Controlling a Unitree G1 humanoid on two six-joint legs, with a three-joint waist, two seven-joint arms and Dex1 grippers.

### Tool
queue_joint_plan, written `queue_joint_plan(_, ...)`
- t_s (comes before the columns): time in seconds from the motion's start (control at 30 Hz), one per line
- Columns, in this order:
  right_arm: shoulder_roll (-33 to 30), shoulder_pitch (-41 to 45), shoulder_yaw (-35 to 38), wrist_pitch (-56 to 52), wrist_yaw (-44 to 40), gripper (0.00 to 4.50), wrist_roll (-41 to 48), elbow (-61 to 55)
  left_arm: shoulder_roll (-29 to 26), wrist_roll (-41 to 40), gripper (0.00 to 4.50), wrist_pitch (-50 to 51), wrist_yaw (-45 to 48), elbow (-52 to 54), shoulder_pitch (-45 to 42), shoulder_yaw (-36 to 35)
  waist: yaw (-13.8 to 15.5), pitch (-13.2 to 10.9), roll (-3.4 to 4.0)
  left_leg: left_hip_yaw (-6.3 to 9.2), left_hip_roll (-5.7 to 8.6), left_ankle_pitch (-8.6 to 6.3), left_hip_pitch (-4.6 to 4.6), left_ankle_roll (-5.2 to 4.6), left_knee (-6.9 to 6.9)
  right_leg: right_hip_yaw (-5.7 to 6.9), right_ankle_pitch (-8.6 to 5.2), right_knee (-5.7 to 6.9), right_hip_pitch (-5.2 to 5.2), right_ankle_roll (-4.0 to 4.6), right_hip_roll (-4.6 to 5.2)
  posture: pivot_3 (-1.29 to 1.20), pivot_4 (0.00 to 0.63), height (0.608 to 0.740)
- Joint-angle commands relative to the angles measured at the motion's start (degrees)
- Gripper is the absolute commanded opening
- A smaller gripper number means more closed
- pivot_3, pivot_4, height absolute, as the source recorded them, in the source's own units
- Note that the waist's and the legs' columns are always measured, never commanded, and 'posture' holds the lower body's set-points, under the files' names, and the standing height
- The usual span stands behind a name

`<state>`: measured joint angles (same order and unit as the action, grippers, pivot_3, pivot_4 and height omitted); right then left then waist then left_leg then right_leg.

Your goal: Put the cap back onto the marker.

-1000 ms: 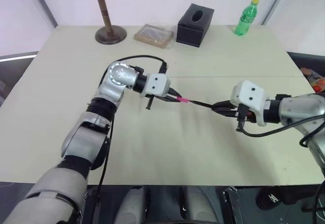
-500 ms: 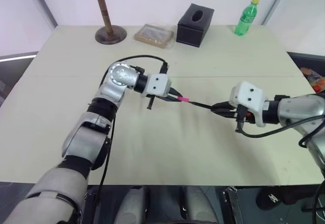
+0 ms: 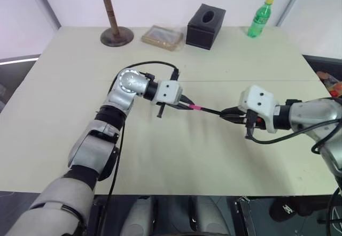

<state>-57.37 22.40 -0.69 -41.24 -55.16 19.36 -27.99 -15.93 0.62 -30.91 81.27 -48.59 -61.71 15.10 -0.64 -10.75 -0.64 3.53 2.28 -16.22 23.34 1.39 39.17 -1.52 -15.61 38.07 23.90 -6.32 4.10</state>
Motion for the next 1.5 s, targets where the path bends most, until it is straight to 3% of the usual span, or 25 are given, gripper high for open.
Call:
queue_joint_plan(0.03,0.2,2.0,1.0,0.3,0.3,0.05,0.8,-2.1,0.1,0.0,0.0,-1.4,0.3,1.6,-0.4,0.8,0.0,0.0,0.0,0.0,0.0,0.0,0.0,0.0,0.0,0.0,0.0,0.0,0.0,0.0,0.0,0.0,0.15,0.74)
queue_joint_plan(0.73,-0.6,3.7,-2.9,2.3,1.2,0.05,-4.2,-3.3,1.0,-0.1,0.0,3.0,-0.2,0.9,-1.0,0.5,0.0,0.0,0.0,0.0,0.0,0.0,0.01,0.0,0.0,0.0,0.0,0.0,0.01,0.0,0.0,0.0,0.15,0.74)
queue_joint_plan(1.5,2.1,6.1,-5.9,0.7,1.8,0.05,-7.7,-4.6,1.3,2.7,0.0,-1.6,-2.3,2.0,-1.3,1.5,0.0,0.0,0.0,0.0,0.0,0.0,0.01,0.0,0.0,0.0,0.0,0.0,0.02,0.0,0.0,0.0,0.15,0.74)
